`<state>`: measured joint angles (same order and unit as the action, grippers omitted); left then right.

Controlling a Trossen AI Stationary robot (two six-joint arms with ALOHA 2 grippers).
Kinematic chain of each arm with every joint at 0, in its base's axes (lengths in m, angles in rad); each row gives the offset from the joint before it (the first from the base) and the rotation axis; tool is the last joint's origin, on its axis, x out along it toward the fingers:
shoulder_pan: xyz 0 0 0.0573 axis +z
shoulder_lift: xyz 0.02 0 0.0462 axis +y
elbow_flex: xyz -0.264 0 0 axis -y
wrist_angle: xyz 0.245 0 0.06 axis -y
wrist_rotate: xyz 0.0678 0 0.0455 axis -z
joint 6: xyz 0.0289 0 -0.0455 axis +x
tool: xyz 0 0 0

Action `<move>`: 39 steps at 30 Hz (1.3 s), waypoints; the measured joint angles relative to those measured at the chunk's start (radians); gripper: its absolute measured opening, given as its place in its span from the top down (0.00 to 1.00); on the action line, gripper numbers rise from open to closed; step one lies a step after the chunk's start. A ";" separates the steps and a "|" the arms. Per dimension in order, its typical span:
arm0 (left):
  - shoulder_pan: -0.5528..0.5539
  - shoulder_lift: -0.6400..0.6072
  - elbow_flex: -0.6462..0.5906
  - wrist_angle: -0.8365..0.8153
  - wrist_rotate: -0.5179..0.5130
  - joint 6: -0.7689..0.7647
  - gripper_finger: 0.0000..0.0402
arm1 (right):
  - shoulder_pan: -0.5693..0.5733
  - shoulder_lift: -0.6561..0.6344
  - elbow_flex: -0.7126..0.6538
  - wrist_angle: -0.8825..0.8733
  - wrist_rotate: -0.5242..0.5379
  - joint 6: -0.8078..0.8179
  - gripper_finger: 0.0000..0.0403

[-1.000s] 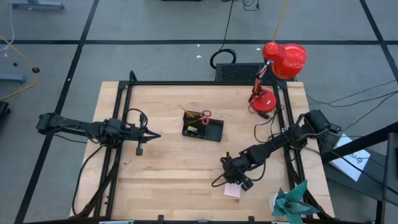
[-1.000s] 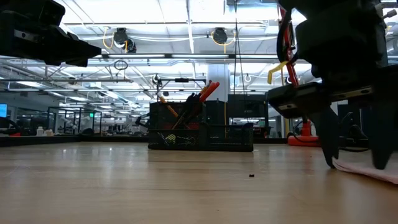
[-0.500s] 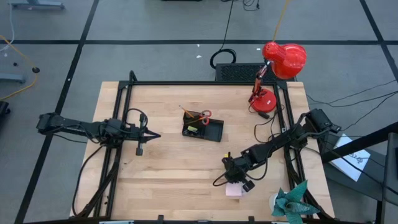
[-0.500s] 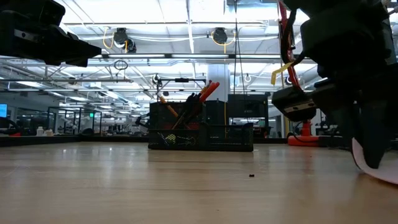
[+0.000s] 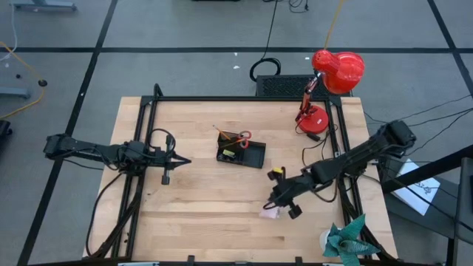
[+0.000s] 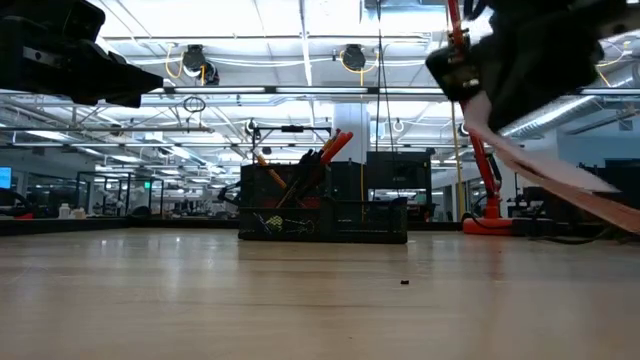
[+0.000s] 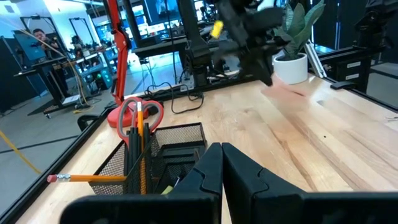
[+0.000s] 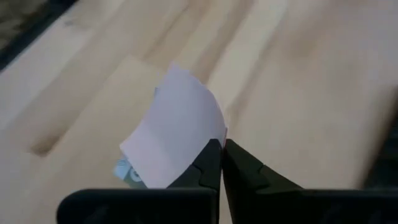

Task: Pick and place office supplies into organizer
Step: Put the sticky note into the desk organizer

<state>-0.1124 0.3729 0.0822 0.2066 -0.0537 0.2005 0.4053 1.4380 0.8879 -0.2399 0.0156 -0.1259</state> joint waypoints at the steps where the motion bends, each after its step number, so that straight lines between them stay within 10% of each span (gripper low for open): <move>1: 0.000 0.000 0.000 0.000 0.000 0.001 0.98 | -0.001 -0.014 0.000 0.000 0.033 0.000 1.00; 16: 0.000 0.000 0.000 -0.001 0.000 0.000 0.98 | -0.245 -0.071 0.002 0.062 0.303 0.119 1.00; 39: 0.000 0.000 0.000 -0.019 0.000 0.003 0.97 | -0.548 -0.146 0.002 -0.068 0.139 0.753 1.00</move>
<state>-0.1123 0.3729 0.0819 0.1872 -0.0532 0.2030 -0.1430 1.2921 0.8902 -0.3077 0.1551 0.6271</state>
